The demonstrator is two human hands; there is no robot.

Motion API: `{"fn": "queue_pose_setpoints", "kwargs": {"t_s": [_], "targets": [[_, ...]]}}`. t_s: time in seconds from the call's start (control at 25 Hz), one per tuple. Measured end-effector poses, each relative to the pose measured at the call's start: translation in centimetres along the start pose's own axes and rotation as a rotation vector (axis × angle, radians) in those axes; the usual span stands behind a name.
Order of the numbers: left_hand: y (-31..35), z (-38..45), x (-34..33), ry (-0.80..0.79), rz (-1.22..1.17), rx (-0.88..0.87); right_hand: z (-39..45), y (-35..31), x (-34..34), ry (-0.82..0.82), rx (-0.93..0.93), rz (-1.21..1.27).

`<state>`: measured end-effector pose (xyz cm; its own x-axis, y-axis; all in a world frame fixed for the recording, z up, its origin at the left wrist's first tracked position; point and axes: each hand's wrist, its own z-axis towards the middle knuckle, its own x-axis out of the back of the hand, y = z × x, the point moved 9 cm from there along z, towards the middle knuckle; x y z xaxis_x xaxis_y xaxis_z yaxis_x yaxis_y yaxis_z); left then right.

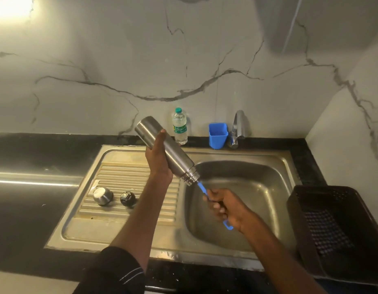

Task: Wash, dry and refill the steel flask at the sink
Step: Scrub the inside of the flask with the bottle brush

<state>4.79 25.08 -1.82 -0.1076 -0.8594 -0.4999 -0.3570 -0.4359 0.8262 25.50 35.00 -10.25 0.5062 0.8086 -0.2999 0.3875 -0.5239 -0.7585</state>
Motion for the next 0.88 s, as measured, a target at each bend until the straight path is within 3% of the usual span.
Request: {"fn": "queue_pose_setpoints", "kwargs": {"t_s": [0.08, 0.16, 0.24, 0.28, 0.4, 0.48, 0.56, 0.64, 0.72, 0.8, 0.88], "targets": [[0.6, -0.5, -0.5, -0.019, 0.034, -0.019, -1.1, -1.8, 0.2, 0.044, 0.250, -0.102], [0.6, -1.1, -0.3, 0.047, 0.027, -0.029, -2.9, -4.5, 1.2, 0.297, 0.610, -0.418], [0.2, -1.9, -0.1, 0.097, -0.030, -0.036, -3.6, -5.7, 1.4, 0.513, 0.729, -0.734], [0.0, -2.1, -0.1, 0.103, -0.055, -0.035, -3.2, -5.7, 1.7, 0.530, 0.670, -0.752], [-0.6, -2.6, -0.4, 0.060, -0.031, -0.040, -1.5, -3.2, 2.4, 0.198, 0.298, -0.299], [-0.8, -2.8, -0.2, 0.077, -0.017, -0.061, -1.9, -3.7, 2.7, 0.097, 0.385, -0.309], [-0.8, -2.6, 0.5, 0.128, -0.052, -0.072, -3.0, -4.6, 2.9, 0.163, 0.606, -0.502], [-0.9, -2.0, 1.3, 0.168, -0.075, -0.057, -3.3, -5.3, 2.1, 0.366, 0.770, -0.822], [-0.6, -1.5, 1.8, 0.186, -0.095, -0.037, -3.4, -6.3, 0.0, 0.538, 0.858, -0.986], [0.6, -0.6, 1.6, 0.161, -0.085, -0.046, -1.9, -6.9, -1.3, 0.498, 0.718, -0.920], [2.2, 0.6, 1.3, 0.101, -0.060, -0.072, 0.6, -5.1, -1.4, 0.255, 0.427, -0.499]]}}
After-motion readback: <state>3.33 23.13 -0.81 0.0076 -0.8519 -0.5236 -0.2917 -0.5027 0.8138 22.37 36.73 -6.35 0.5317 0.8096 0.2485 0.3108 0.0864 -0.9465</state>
